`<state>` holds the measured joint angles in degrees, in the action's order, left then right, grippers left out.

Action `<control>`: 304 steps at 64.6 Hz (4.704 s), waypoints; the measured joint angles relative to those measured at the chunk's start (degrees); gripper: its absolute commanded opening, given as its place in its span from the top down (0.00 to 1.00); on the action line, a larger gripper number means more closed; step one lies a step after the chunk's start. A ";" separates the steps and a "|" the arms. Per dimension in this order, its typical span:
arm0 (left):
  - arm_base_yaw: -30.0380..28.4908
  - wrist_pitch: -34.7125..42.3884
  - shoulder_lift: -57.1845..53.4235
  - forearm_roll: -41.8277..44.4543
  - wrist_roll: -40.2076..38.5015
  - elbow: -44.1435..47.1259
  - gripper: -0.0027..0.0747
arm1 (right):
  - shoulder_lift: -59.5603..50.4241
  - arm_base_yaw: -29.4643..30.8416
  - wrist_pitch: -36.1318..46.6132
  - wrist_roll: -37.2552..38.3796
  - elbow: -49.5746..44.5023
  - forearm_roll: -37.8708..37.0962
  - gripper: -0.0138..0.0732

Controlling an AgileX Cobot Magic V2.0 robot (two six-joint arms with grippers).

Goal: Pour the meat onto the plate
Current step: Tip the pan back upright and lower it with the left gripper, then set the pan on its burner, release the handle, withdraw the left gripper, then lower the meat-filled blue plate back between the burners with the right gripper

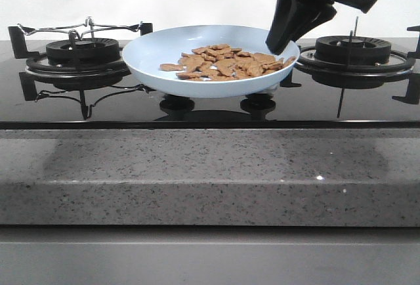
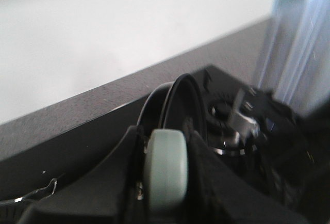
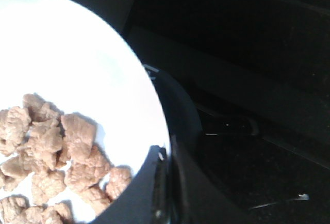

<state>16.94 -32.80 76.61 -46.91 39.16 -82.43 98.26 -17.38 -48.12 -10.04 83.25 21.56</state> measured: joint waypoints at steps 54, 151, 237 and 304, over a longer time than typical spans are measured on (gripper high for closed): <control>-37.08 -23.81 28.65 -47.62 -0.49 2.56 0.99 | 0.00 0.00 0.00 0.00 0.00 0.00 0.91; -37.08 -34.59 31.63 -27.17 -5.46 2.23 0.84 | 0.00 0.00 0.00 0.00 0.00 0.00 0.91; -15.56 -0.03 -29.93 14.44 -7.12 40.22 0.99 | 0.00 0.00 0.00 0.00 0.00 0.00 0.91; -15.56 4.58 -57.00 21.32 -7.72 56.17 0.99 | 3.70 2.85 -3.48 2.36 10.06 0.14 0.91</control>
<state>1.38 -28.22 19.61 -25.59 31.44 -26.26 101.96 -14.52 -51.59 -7.68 93.31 21.71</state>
